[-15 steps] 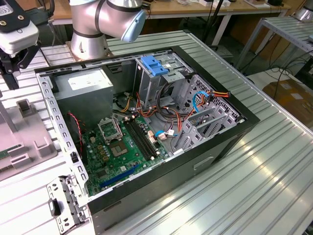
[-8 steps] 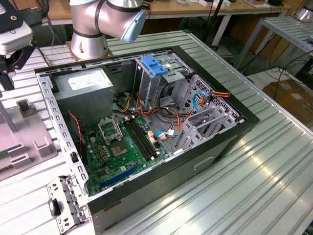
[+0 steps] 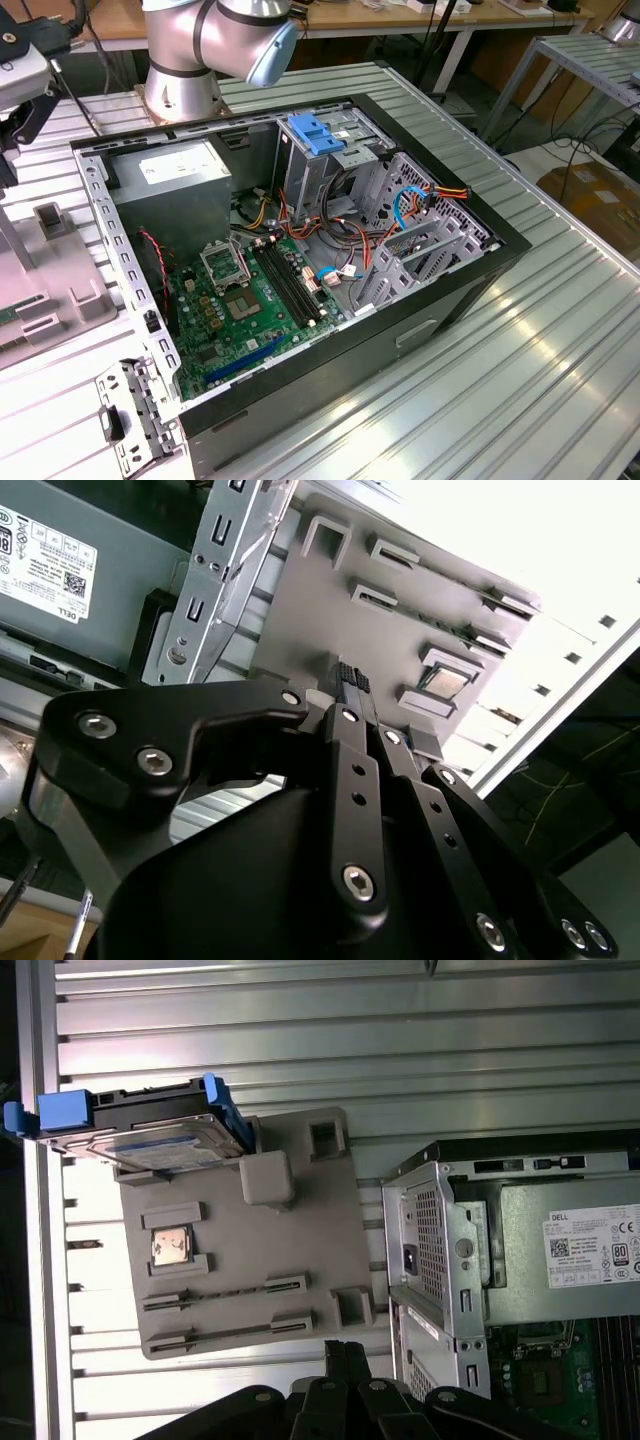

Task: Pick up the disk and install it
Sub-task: 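Reach for the disk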

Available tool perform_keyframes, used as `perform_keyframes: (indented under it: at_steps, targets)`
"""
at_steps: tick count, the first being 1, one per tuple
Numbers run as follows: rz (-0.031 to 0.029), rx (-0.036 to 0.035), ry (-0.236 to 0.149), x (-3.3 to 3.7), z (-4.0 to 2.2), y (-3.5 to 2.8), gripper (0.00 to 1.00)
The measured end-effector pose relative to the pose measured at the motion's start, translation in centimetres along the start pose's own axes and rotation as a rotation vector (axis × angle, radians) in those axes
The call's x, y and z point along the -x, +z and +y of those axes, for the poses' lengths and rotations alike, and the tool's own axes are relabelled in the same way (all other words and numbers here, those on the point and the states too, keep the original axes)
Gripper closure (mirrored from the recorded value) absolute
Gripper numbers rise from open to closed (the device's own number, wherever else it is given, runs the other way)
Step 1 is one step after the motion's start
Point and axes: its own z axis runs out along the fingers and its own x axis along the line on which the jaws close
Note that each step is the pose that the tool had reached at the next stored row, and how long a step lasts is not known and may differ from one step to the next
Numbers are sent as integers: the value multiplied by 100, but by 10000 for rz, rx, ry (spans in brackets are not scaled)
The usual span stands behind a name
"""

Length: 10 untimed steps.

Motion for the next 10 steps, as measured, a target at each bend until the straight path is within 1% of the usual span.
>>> perform_keyframes:
  at_steps: [2,6,10]
  targets:
    - [1,-1,0,-30,-2,-1,89]
    - [0,0,0,-69,-5,-1,89]
    - [0,0,0,-137,-10,-2,89]
